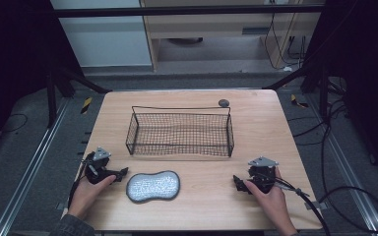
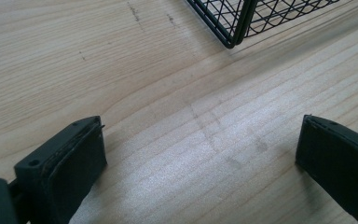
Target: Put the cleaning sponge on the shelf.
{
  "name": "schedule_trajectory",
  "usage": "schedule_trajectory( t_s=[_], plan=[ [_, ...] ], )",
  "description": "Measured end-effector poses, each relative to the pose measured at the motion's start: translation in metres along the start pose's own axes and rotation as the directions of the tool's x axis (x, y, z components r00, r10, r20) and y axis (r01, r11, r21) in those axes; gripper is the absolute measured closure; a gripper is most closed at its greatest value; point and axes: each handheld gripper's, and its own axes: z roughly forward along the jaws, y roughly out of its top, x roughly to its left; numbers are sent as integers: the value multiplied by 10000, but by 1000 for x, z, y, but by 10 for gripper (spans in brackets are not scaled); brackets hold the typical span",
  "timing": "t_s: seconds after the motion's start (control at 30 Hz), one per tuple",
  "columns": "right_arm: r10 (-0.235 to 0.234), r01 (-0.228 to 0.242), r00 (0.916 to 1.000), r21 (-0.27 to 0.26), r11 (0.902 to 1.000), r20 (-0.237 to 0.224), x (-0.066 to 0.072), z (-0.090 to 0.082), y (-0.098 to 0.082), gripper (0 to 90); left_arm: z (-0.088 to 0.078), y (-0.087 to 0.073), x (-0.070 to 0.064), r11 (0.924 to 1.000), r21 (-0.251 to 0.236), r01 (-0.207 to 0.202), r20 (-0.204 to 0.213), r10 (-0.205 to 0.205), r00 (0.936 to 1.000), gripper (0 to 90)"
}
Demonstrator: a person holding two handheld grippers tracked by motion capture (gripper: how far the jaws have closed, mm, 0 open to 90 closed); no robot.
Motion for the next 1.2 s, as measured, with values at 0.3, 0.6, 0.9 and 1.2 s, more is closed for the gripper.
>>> schedule_trajectory(
  t_s=[0.3, 0.6, 0.9, 1.2],
  plan=[
    [11, -11, 10000, -14, 10000, -10, 0, 0, 0, 6, -8, 5, -3, 9995, -46, -312, -72, 312, 9995, 26],
    [-33, 33, 10000, -21, 10000, -17, 0, 0, 0, 6, -27, 21, -7, 9997, 169, -164, 846, 150, 9963, 48],
    [-20, 20, 10000, -26, 10000, -38, 0, 0, 0, 6, -39, 28, -22, 9910, 548, -1218, 1424, 1130, 9833, 40],
    [-23, 23, 10000, -29, 10000, -39, 0, 0, 0, 6, -48, 34, -43, 9628, 838, -2570, 1900, 2378, 9526, 48]
  ],
)
